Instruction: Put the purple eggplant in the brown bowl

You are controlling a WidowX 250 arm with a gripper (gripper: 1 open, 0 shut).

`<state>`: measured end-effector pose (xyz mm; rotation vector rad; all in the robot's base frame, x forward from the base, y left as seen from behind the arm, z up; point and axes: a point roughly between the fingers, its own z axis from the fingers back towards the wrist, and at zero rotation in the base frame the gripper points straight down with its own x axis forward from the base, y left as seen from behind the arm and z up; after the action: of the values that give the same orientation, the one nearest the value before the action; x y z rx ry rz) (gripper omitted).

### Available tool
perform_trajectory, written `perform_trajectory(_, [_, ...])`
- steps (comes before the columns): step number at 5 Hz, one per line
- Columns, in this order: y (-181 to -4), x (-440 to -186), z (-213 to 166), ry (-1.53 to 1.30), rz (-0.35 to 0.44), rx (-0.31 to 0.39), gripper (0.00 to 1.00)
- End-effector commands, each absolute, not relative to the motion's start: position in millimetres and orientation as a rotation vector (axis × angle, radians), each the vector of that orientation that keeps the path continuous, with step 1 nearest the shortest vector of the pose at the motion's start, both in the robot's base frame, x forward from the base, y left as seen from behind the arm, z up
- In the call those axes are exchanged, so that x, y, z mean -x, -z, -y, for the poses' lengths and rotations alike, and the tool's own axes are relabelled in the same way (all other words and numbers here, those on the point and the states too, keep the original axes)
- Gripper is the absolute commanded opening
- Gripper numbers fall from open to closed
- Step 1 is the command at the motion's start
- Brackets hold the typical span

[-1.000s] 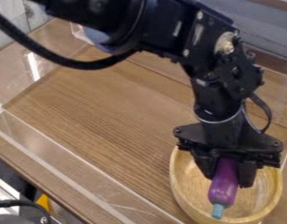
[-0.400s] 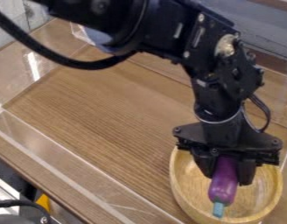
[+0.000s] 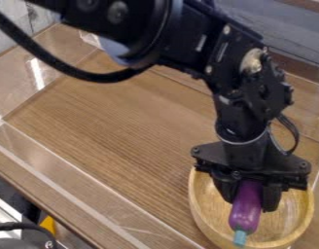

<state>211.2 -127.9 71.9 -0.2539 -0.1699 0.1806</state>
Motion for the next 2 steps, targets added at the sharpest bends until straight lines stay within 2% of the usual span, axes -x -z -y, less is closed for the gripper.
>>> perform_trajectory(1, [-74.4, -212.8, 130.2, -0.175, 0.185, 0.26, 0.0])
perform_trajectory(2, [-72.2, -211.9, 129.6, -0.181, 0.177, 0.253, 0.0])
